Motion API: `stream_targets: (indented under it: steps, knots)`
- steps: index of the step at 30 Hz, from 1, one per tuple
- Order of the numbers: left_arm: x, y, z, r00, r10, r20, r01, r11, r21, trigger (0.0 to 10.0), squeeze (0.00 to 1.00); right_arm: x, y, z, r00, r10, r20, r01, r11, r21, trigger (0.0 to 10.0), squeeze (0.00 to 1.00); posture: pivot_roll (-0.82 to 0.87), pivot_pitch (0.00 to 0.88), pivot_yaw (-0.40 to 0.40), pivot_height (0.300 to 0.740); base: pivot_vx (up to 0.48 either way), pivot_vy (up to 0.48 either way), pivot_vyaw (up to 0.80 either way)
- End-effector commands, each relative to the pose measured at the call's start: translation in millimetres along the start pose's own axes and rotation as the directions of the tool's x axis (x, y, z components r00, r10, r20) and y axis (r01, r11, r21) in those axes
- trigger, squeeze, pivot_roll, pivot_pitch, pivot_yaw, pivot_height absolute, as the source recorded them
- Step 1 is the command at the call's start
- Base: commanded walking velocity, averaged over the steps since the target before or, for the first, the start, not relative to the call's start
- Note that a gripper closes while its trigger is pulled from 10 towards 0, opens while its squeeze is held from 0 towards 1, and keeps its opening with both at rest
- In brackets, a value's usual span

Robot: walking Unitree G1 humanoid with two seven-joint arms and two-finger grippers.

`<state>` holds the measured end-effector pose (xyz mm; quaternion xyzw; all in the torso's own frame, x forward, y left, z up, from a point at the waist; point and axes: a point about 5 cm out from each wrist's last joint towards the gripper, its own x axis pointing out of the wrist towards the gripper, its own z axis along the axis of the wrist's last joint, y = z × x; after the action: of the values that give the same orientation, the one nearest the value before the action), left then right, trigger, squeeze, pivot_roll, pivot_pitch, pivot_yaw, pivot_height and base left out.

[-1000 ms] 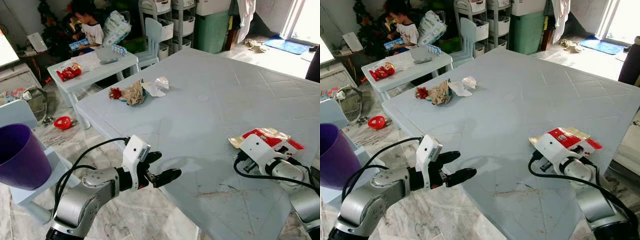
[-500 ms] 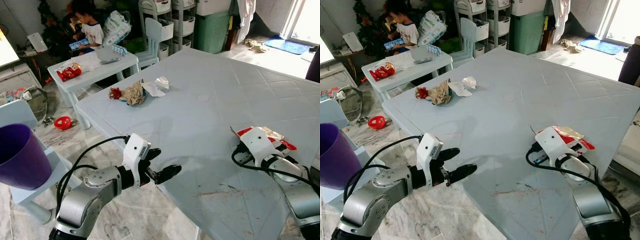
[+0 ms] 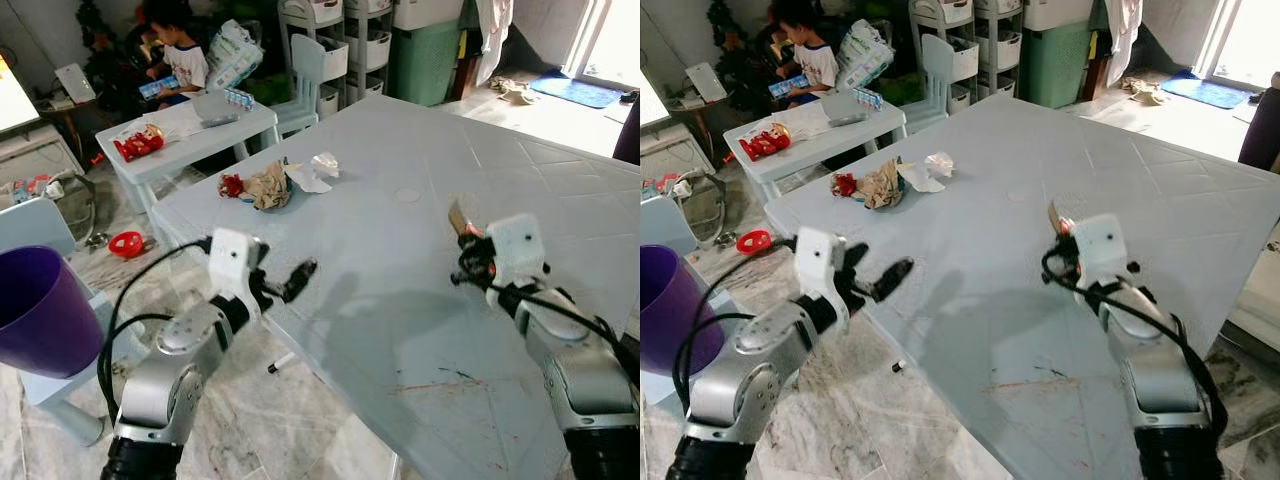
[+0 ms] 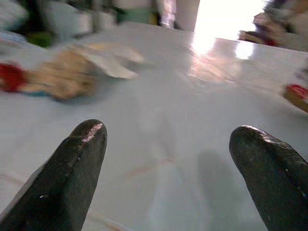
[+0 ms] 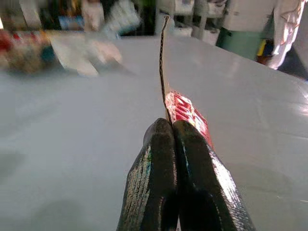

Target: Picking trash to rubbish bin

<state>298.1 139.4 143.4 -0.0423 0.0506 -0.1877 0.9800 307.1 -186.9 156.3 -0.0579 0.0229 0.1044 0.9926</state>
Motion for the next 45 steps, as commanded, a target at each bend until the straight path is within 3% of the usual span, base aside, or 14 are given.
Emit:
stream_targets:
  steps: [1,2,4,10,24,45]
  knots:
    - [1.5,15.3,10,0.991,0.123,0.059,-0.125,0.992,0.032,10.0,0.0,-1.1,6.6,11,0.998,0.011,0.054,-0.014,0.999,0.046,0.0,0.0,-0.02,0.0,0.036,0.74,0.0,0.0,0.0]
    - [1.9,23.3,12,0.977,0.197,0.08,-0.2,0.979,0.036,10.0,0.0,-2.3,12.5,13,0.997,0.012,0.073,-0.018,0.997,0.079,0.0,0.0,-0.03,0.0,0.036,0.74,0.0,0.0,0.0]
    - [2.1,28.1,13,0.966,0.242,0.088,-0.246,0.969,0.032,10.0,0.0,-3.4,16.2,14,0.997,0.009,0.083,-0.017,0.995,0.096,0.0,0.0,-0.03,0.0,0.036,0.74,0.0,0.0,0.0]
    - [3.3,27.6,8,0.958,0.277,0.076,-0.279,0.96,0.016,10.0,0.0,-3.7,16.8,16,0.995,-0.047,0.088,0.033,0.988,0.152,0.0,0.0,-0.03,0.0,0.035,0.74,0.0,0.0,0.0]
    - [4.2,31.8,2,0.952,0.303,0.05,-0.302,0.953,-0.025,10.0,0.0,-3.7,10.8,18,0.994,-0.082,0.075,0.068,0.983,0.17,0.0,0.0,-0.03,0.0,0.03,0.74,0.0,0.103,0.0]
    - [8.7,31.8,3,0.961,0.275,0.038,-0.273,0.961,-0.042,10.0,0.0,-3.1,8.7,20,0.993,-0.091,0.074,0.078,0.983,0.168,0.0,0.0,-0.03,0.0,0.031,0.74,0.0,0.462,0.0]
